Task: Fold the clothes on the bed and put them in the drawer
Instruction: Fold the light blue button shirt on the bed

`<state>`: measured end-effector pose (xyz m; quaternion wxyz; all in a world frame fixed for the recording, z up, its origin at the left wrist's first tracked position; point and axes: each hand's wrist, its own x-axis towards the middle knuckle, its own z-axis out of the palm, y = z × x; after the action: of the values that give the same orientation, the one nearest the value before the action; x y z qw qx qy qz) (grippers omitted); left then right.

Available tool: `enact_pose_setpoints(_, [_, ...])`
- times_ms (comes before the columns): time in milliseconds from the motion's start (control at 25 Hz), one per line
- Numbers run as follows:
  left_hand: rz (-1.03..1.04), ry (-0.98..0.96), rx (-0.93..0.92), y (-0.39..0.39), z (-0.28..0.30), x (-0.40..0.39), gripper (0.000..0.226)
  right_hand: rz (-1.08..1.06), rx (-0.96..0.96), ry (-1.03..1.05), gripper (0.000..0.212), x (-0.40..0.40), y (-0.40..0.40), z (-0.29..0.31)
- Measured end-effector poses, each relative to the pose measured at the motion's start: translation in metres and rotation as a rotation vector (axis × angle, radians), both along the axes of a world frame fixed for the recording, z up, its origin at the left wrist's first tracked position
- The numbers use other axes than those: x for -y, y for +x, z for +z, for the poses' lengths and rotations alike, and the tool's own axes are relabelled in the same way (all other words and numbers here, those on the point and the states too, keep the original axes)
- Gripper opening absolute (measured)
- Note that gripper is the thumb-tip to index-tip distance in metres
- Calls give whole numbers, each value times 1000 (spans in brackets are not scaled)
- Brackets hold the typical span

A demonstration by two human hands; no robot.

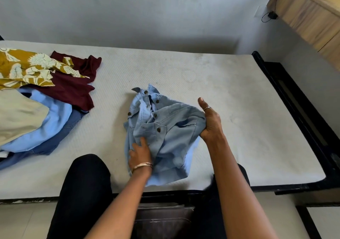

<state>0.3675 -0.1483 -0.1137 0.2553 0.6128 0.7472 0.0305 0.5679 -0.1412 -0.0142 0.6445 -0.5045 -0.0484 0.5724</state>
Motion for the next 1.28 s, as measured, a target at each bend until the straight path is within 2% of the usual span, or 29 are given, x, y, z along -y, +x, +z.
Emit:
enact_pose_setpoints(40, [83, 43, 82, -16, 2, -14, 33, 19, -12, 24, 53, 5, 7, 4])
enact_pose_setpoints(80, [145, 88, 149, -34, 6, -23, 24, 43, -14, 20, 36, 8, 13, 6])
enact_pose_setpoints(120, [100, 29, 256, -45, 18, -35, 19, 67, -37, 26, 25, 10, 13, 10])
enact_pose_setpoints(160, [-9, -68, 350, -52, 32, -43, 20, 87, -63, 53, 24, 12, 9, 15])
enact_pose_setpoints(240, [-221, -363, 431, -46, 58, -36, 10, 112, -83, 177, 60, 10, -7, 24])
enact_pose_setpoints(280, [-315, -504, 359, -38, 61, -26, 27, 139, -49, 238, 69, 7, -18, 33])
enact_pose_setpoints(320, [-384, -598, 225, -29, 59, -14, 51, 169, 13, 288, 66, 5, -30, 43])
enact_pose_setpoints(360, [-382, -605, 97, -21, 52, -3, 74, 214, 80, 332, 58, 4, -41, 54])
enact_pose_setpoints(400, [-320, -521, 26, -15, 38, 10, 91, 253, 130, 377, 53, 2, -52, 66])
enact_pose_setpoints(440, [-180, -413, 38, -11, 27, 20, 100, 275, 175, 414, 49, 1, -58, 79])
enact_pose_setpoints(480, [-15, -331, 107, -9, 19, 25, 96, 280, 191, 459, 47, -1, -59, 90])
enact_pose_setpoints(560, [186, -116, 176, -11, 24, 25, 55, 252, 218, 501, 43, -4, -53, 106])
enact_pose_setpoints(640, [352, 47, 193, -28, 48, 2, 36, 190, 320, 473, 40, -9, -30, 114])
enact_pose_setpoints(720, [470, 188, 239, -61, 87, -39, 33, 157, 646, 370, 40, -12, 9, 112])
enact_pose_setpoints(840, [469, 545, 234, -94, 168, -99, 28, 176, 1598, 71, 39, -14, 55, 108])
enact_pose_setpoints(880, [438, 686, 240, -95, 196, -109, 27, 116, 1834, 3, 41, -13, 61, 105])
enact_pose_setpoints(920, [384, 827, 216, -95, 217, -115, 28, 13, 1966, -20, 44, -9, 59, 101])
enact_pose_setpoints(960, [332, 953, 183, -93, 230, -115, 31, -101, 2014, -27, 45, -5, 53, 97])
enact_pose_setpoints(1000, [299, 973, 182, -95, 231, -116, 34, -152, 2031, -51, 43, 0, 45, 91])
enact_pose_setpoints(1040, [232, 893, 141, -99, 221, -113, 35, -113, 2015, -130, 37, 4, 39, 80])
enact_pose_setpoints(1080, [109, 711, 52, -106, 199, -109, 34, 16, 1974, -264, 30, 8, 38, 63])
enact_pose_setpoints(1160, [-151, 73, -89, -125, 154, -90, 28, 410, 1801, -584, 26, 27, 39, 34])
enact_pose_setpoints(1200, [-200, -213, -93, -133, 136, -75, 26, 582, 1678, -699, 26, 38, 39, 23])
enact_pose_setpoints(1240, [-181, -381, -82, -139, 118, -64, 28, 673, 1542, -749, 24, 49, 37, 16])
enact_pose_setpoints(1280, [-184, -420, -117, -142, 103, -56, 33, 720, 1429, -766, 18, 57, 33, 13])
